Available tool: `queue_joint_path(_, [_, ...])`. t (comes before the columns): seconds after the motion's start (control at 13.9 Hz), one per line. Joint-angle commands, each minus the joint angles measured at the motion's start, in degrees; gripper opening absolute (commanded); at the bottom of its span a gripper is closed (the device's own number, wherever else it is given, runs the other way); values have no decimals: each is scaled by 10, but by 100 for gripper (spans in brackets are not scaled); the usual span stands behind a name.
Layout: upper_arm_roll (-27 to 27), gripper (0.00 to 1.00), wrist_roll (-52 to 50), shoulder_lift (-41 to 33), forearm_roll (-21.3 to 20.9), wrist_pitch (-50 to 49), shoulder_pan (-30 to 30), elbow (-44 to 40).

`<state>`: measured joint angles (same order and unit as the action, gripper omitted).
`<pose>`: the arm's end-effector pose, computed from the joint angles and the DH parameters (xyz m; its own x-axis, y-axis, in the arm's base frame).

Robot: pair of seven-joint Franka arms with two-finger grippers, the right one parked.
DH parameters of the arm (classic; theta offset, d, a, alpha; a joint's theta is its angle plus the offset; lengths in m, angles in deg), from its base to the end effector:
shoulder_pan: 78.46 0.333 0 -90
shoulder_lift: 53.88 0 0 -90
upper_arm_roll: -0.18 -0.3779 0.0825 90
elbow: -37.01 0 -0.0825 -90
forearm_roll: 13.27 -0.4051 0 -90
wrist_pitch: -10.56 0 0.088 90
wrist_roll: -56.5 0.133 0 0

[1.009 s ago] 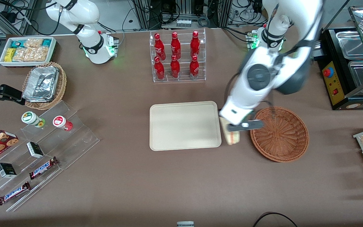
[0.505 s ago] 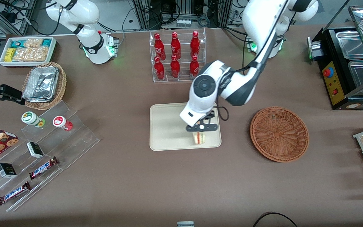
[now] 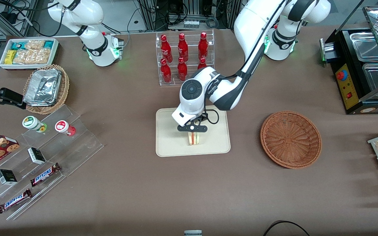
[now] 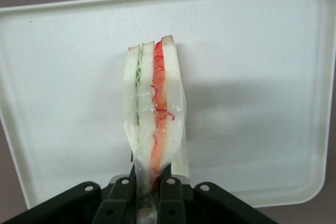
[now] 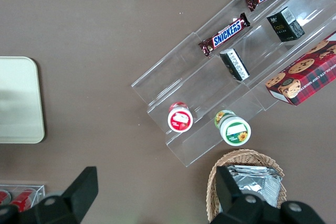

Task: Place sandwich from basket to tray
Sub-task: 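Lower the sandwich onto the tray and open the left gripper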

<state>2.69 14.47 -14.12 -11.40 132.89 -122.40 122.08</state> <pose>0.5312 -0.5532 0.2709 0.9964 -0.0498 -0.0692 -0.0492 -0.9987 0.0113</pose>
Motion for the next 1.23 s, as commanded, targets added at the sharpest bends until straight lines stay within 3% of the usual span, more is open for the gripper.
queue_joint_path(0.0, [-9, 0, -8, 17, 0, 3, -13, -19])
queue_joint_path(0.07, [-9, 5, -8, 19, 0, 3, -13, -18])
queue_joint_path(0.22, [-9, 36, -6, 22, 0, 3, -14, -18])
queue_joint_path(0.29, [-9, 76, -3, 22, -1, 3, -14, -18])
queue_joint_path(0.36, [-10, 99, -6, 20, -2, 2, -14, -19])
queue_joint_path(0.79, [-15, 99, -43, -45, -4, -59, -6, -19])
queue_joint_path(1.15, [-58, 99, -73, -145, -6, -171, 5, -18])
